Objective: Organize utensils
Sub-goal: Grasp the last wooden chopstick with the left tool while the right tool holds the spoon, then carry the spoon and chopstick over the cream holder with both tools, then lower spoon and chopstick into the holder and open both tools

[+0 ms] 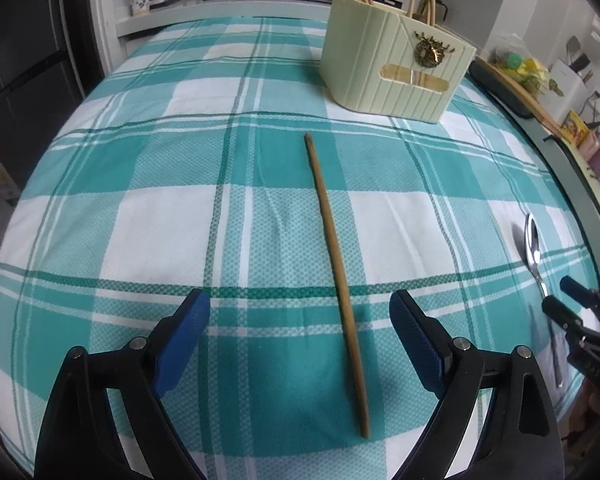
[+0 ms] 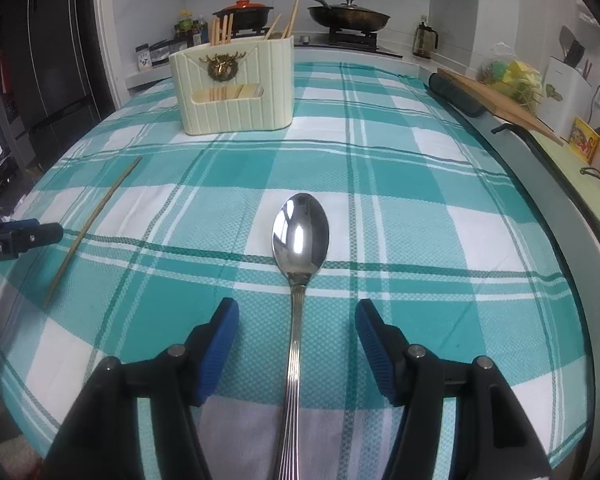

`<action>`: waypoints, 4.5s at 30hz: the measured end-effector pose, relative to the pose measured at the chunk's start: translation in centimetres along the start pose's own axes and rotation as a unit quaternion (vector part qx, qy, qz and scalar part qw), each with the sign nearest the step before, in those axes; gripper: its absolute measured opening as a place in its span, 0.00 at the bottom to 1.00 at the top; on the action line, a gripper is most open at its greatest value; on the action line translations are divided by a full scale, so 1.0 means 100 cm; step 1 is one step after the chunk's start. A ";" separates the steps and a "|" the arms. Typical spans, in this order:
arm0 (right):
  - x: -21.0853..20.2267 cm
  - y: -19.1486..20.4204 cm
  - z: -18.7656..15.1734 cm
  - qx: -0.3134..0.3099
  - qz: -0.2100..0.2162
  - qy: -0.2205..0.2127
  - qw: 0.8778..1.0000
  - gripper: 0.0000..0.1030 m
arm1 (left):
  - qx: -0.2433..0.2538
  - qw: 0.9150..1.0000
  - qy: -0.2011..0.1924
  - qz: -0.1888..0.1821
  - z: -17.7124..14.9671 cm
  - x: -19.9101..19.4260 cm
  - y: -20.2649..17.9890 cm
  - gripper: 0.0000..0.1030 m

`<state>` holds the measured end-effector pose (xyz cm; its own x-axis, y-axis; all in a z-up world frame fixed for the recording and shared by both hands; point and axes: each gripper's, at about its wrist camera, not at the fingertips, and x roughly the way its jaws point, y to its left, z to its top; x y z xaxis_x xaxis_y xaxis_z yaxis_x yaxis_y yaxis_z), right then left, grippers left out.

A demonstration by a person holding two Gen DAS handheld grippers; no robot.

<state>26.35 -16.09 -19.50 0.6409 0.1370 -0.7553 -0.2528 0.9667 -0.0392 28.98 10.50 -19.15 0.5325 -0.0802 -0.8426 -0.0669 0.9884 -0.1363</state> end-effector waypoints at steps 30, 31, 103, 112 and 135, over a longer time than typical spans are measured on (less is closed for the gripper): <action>0.059 -0.003 0.045 -0.020 0.014 0.022 0.999 0.55 | 0.046 0.998 -0.011 0.046 0.079 0.070 -0.026 0.57; 0.059 -0.002 0.047 -0.019 0.011 0.019 1.000 0.49 | 0.050 0.998 -0.013 0.047 0.082 0.070 -0.028 0.39; -0.128 0.009 0.131 -0.029 0.109 -0.198 0.974 0.40 | 0.015 0.958 -0.254 -0.129 0.091 -0.200 -0.020 0.03; -0.129 0.001 0.210 -0.037 0.112 -0.215 0.970 0.40 | 0.039 0.948 -0.291 -0.122 0.160 -0.220 -0.034 0.03; 0.020 0.000 0.353 -0.031 0.110 -0.188 0.976 0.40 | 0.047 0.972 -0.222 -0.067 0.293 -0.054 -0.080 0.03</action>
<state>53.22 -8.22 2.03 0.7837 0.4204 -0.4573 -0.4504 0.8915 0.0476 51.39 6.79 1.72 0.8438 -0.1656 -0.5105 0.0944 0.9822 -0.1626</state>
